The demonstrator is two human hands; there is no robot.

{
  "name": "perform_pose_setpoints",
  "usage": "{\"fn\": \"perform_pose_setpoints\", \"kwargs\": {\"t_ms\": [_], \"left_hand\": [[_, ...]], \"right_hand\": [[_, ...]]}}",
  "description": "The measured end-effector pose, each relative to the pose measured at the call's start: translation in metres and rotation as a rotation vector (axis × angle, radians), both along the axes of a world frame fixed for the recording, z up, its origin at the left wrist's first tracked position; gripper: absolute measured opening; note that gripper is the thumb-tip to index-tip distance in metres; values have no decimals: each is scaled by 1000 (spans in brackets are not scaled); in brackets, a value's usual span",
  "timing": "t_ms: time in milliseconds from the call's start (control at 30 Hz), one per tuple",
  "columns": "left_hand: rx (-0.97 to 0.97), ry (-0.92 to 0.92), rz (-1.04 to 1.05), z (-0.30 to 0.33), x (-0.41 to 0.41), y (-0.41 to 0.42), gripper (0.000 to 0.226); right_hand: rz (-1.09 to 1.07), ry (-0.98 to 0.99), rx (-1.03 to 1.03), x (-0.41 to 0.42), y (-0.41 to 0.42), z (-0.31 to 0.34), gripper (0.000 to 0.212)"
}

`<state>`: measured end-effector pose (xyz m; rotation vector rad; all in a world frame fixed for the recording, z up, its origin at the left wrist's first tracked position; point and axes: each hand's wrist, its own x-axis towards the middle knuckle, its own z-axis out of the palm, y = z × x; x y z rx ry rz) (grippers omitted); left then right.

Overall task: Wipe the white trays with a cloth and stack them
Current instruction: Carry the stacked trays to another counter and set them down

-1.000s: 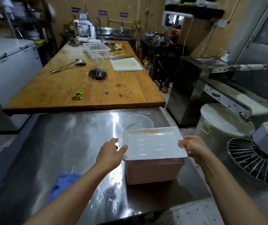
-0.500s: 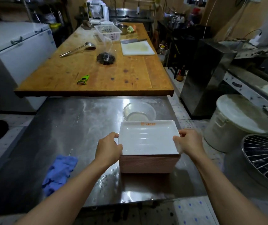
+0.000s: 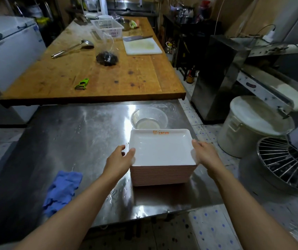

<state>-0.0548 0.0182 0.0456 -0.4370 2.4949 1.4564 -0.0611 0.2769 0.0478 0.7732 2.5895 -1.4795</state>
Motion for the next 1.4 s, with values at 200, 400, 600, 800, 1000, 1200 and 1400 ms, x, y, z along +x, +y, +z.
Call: {"fn": "perform_pose_setpoints", "kwargs": {"t_ms": [200,400,600,800,1000,1200,1400], "left_hand": [[542,-233,28,-3,-11,11,41],[868,-321,52,-18,-14,18,42],[910,-275,108,-25,-16,19,36],[946,-162,184,-33,-14,23,28],[941,-155,228,-31,-14,26,40],[958,-186,232,-29,-13,25,30],[953,-238,248,-25,-13,25,34]], "right_hand": [[-86,-183,-516,9,8,-8,51],[-5,-184,-739,9,6,-17,45],[57,-167,-831,-1,6,-17,37],[47,-110,-847,-6,3,-27,32],[56,-67,-901,-8,4,-37,28],[81,-64,-938,-12,6,-39,25],[85,-82,-921,-12,7,-34,26]]}}
